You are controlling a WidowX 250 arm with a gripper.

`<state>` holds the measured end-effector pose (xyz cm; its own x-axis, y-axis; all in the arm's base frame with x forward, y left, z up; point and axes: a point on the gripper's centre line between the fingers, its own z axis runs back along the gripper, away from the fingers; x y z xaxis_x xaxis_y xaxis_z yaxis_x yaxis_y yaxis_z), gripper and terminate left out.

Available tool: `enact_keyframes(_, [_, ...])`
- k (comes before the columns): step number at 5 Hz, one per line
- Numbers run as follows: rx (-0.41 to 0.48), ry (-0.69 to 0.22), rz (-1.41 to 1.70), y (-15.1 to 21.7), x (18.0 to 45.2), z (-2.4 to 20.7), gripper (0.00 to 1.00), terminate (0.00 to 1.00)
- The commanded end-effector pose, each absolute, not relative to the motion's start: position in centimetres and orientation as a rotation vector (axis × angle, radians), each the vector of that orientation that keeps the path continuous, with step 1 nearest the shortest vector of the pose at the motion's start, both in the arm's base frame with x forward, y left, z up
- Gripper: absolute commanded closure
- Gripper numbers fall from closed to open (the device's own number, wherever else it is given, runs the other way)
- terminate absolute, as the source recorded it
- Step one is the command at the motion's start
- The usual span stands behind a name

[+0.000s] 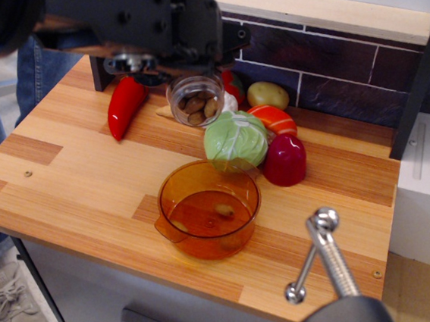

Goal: Pour almonds in pot

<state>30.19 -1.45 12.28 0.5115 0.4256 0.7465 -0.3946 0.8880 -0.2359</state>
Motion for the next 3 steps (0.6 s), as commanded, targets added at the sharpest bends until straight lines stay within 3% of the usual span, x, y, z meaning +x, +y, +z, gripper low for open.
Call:
enact_keyframes(1, [-0.053, -0.993, 0.408, -1.0, 30.7, 12.3, 1.0, 0.0])
enact_keyframes(3, [-0.063, -1.07, 0.311, -0.8, 32.1, 12.8, 1.0, 0.0])
